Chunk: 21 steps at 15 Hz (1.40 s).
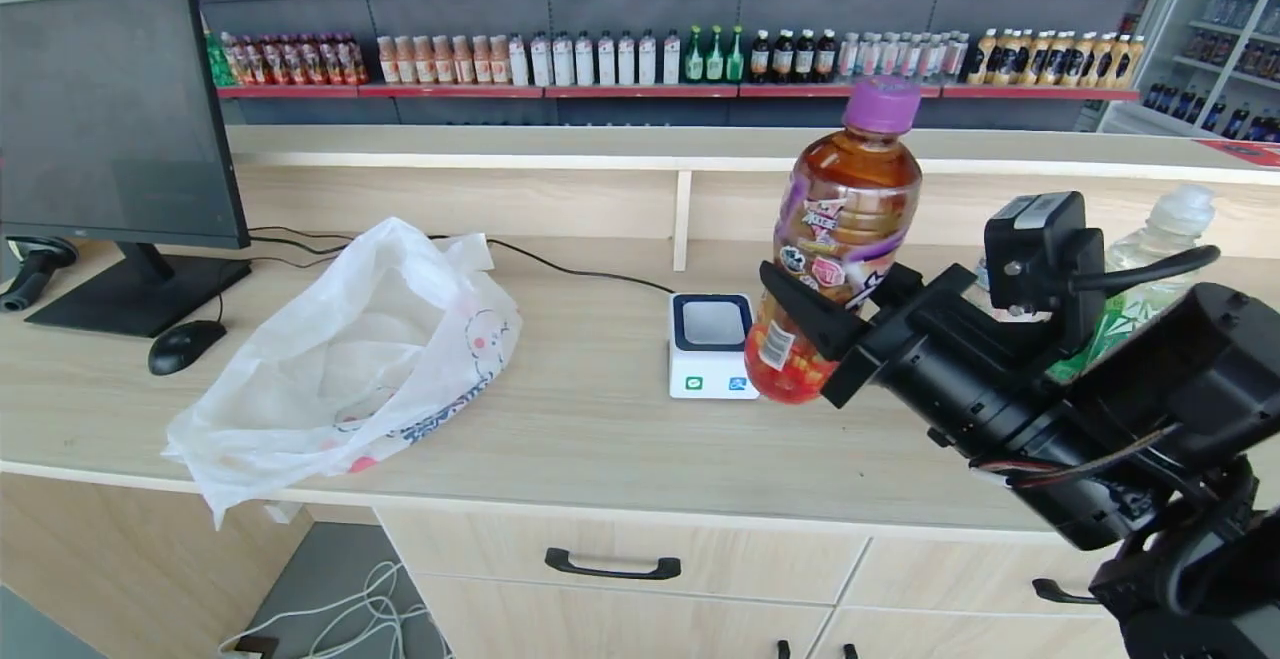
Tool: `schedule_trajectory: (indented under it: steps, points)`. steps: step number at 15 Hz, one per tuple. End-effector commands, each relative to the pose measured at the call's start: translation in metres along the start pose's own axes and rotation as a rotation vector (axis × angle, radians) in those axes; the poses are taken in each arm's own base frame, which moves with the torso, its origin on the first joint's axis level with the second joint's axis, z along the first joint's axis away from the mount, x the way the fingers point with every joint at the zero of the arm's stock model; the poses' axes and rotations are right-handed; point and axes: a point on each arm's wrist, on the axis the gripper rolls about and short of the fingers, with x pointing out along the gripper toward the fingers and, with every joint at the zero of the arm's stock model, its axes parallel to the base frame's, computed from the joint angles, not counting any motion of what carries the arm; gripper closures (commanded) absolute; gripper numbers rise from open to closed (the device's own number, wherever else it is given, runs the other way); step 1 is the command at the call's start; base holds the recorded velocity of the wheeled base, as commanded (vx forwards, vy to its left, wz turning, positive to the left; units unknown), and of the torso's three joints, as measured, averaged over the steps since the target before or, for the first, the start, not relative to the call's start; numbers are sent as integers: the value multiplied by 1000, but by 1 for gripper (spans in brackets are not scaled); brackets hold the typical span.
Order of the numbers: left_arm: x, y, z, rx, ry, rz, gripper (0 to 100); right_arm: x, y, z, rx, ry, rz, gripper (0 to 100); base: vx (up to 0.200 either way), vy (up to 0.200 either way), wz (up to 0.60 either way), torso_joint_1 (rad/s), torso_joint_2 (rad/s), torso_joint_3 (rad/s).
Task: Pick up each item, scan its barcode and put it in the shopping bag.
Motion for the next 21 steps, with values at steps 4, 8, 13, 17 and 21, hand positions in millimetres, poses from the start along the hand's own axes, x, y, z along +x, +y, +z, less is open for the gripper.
schedule_trajectory:
  steps: [4, 8, 13, 17, 21]
  points:
    - [0, 0, 0, 0, 1, 1, 0, 2, -36, -5, -76, 0, -78, 100, 0, 0, 0, 0, 0, 0]
    - [0, 0, 0, -3, 1, 3, 0, -2, -42, -4, -71, 5, -99, 100, -50, 0, 0, -1, 2, 2]
    - [0, 0, 0, 1, -1, -1, 0, -7, -40, -6, -49, 27, -95, 100, -80, 0, 0, 6, 3, 0]
    - [0, 0, 0, 1, 2, 1, 0, -2, -43, -1, -58, -4, -103, 100, 0, 100, 0, 10, 5, -2]
    - [0, 0, 0, 0, 2, -1, 0, 23, -58, 0, -62, -71, -128, 100, 0, 200, 0, 5, 4, 1]
